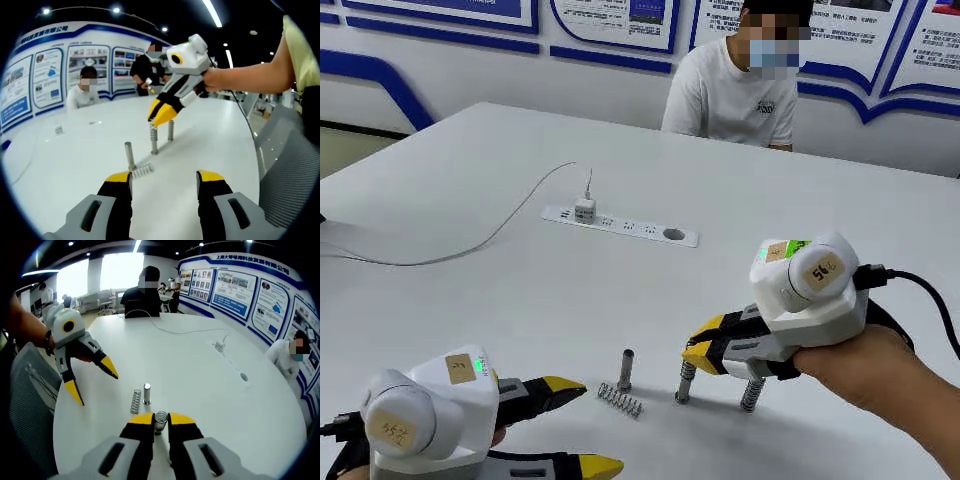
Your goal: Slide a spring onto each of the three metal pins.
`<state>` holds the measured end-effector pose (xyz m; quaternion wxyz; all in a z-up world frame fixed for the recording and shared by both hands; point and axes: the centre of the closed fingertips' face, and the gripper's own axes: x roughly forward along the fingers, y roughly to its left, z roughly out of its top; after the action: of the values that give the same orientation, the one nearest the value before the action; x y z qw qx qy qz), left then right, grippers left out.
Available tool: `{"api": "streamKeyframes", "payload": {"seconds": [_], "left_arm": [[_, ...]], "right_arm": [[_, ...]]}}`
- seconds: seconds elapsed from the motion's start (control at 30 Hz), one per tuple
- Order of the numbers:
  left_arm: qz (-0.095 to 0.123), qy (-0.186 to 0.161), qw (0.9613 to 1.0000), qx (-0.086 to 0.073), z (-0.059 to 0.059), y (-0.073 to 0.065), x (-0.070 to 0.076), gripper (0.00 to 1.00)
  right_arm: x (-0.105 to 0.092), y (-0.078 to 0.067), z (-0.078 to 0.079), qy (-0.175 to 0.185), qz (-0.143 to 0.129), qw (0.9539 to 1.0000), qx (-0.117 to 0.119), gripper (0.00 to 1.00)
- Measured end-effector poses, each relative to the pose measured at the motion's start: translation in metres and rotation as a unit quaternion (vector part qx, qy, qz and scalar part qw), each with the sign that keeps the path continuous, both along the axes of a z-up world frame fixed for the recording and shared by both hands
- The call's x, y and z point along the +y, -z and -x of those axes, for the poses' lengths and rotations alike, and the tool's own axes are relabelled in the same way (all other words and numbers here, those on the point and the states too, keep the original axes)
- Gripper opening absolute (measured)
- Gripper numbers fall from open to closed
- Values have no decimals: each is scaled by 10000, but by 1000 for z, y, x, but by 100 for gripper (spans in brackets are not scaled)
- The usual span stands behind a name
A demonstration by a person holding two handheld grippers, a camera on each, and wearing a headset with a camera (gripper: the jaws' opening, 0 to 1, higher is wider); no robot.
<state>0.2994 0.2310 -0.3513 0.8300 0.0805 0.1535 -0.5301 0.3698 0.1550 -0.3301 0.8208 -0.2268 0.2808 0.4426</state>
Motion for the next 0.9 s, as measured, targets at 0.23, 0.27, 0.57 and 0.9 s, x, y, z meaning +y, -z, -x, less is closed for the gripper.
{"api": "streamKeyframes", "payload": {"seconds": [0.23,0.27,0.57,0.9], "left_arm": [[-9,-4,10000,17,0,2,1,52],[-11,-5,10000,18,0,2,1,52],[-11,-11,10000,37,0,4,1,52],[-16,-31,10000,48,0,5,2,52]], "right_arm": [[0,11,-1,46,32,10000,75,12],[0,13,-1,51,38,9999,87,12],[0,26,0,61,158,9997,157,12],[0,31,-1,137,183,9996,184,12]]}}
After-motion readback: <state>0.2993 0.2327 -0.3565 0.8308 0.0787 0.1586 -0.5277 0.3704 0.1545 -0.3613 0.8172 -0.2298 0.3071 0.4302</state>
